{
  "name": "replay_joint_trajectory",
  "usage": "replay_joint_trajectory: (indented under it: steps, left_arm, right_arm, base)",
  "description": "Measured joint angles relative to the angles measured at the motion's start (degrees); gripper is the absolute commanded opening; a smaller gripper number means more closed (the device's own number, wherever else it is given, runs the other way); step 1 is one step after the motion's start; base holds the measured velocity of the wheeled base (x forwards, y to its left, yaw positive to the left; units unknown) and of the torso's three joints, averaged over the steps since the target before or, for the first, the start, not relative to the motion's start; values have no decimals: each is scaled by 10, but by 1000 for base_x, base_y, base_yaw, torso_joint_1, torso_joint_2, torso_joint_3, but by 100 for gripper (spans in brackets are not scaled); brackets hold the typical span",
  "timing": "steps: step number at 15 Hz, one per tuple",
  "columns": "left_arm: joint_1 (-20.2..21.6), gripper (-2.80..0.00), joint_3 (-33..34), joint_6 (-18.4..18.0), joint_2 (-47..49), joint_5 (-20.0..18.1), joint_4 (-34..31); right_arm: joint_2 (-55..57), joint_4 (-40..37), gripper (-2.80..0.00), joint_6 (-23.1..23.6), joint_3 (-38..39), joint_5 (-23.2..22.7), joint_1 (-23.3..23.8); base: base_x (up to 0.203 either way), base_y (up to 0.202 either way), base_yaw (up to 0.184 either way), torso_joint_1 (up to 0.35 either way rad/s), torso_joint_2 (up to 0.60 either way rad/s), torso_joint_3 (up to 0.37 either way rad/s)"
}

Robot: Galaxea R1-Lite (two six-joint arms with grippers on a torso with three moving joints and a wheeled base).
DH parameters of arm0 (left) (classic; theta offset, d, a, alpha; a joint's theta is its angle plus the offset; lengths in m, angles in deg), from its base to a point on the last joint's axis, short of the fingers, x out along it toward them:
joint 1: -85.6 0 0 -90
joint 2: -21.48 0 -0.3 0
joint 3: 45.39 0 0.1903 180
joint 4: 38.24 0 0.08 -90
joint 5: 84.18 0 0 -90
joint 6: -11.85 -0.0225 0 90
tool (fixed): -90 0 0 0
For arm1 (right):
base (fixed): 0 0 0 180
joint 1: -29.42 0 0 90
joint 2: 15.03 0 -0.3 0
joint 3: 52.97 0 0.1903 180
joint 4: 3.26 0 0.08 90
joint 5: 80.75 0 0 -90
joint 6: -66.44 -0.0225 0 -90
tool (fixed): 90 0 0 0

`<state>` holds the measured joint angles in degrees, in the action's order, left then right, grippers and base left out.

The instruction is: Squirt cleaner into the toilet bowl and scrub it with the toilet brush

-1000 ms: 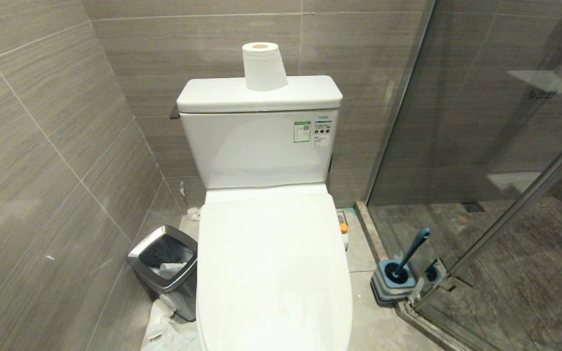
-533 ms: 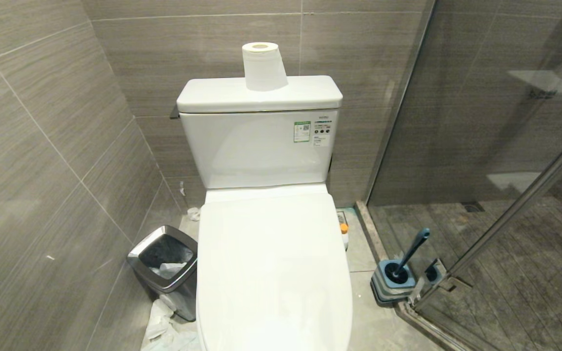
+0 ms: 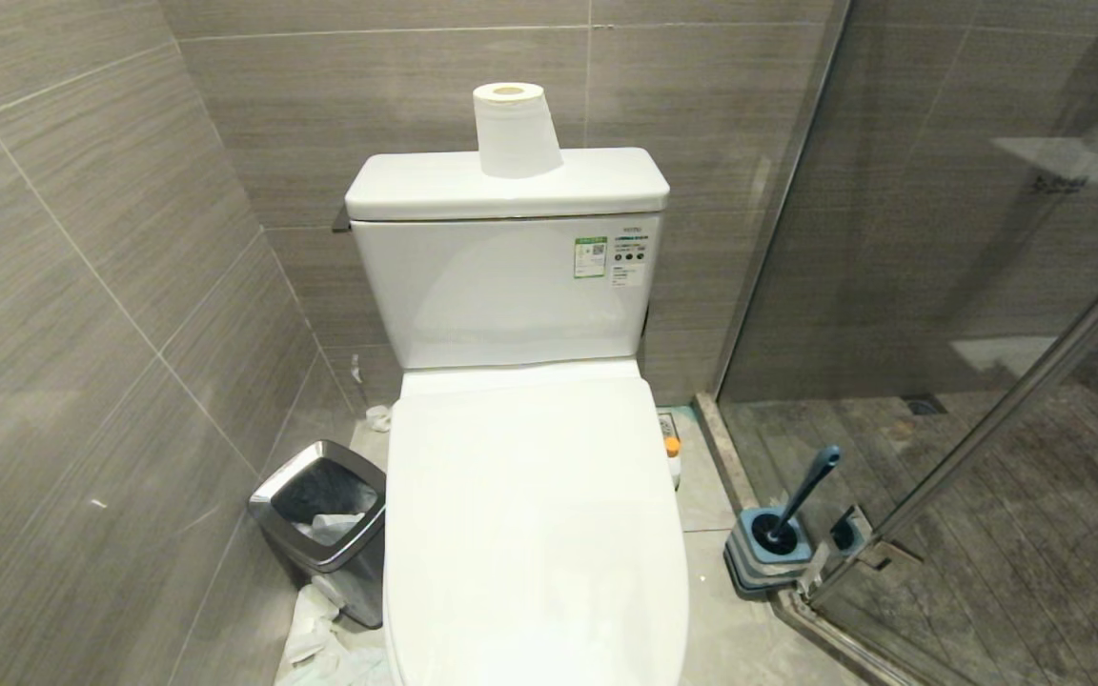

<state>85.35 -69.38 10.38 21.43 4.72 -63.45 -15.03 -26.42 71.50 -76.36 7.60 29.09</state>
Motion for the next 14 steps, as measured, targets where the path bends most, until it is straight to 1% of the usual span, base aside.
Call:
replay_joint_trajectory:
  steps: [8, 11, 14]
  left_arm:
    - [0, -280, 0, 0, 0, -1, 0]
    - [0, -280, 0, 0, 0, 0, 0]
    - [0, -280, 0, 0, 0, 0, 0]
  right_arm:
    - [0, -1, -280, 0, 0, 0, 0]
    - [0, 0, -280, -1, -1, 8, 0]
    - [0, 0, -280, -19, 0, 10, 0]
  base:
    - [0, 0, 0, 0, 0, 0]
    - [0, 0, 0, 0, 0, 0]
    - [0, 0, 0, 0, 0, 0]
